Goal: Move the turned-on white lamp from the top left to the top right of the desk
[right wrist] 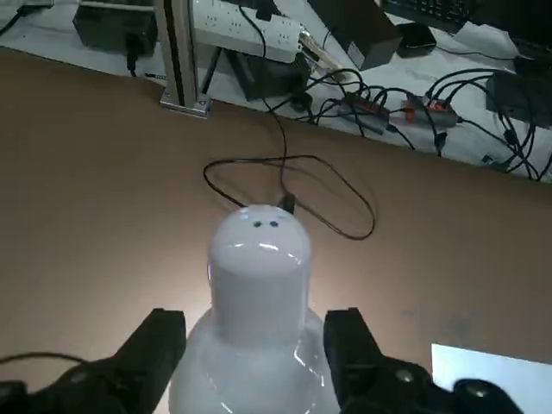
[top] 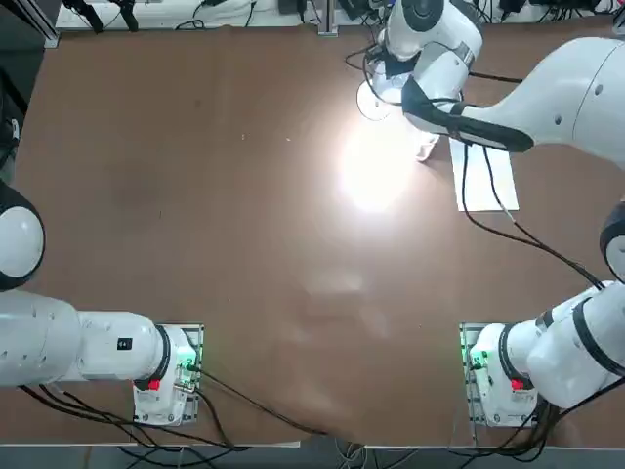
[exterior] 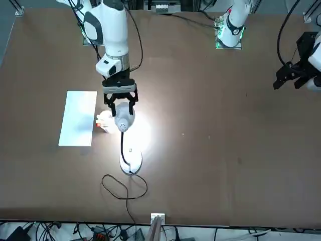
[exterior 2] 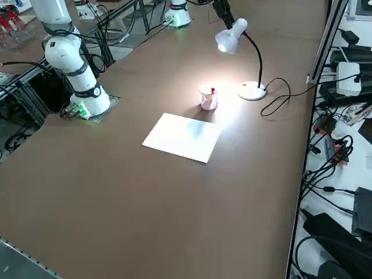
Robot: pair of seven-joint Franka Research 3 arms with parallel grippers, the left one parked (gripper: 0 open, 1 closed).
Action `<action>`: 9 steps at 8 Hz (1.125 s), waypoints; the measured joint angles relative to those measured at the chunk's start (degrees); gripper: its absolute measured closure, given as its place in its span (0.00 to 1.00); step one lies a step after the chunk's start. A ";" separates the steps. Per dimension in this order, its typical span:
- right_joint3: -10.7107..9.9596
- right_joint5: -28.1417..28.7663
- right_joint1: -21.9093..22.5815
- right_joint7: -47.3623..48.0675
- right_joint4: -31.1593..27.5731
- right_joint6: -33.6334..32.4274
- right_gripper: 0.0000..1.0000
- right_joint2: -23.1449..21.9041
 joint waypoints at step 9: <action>-1.20 -2.46 -0.40 0.00 5.95 1.18 0.02 6.00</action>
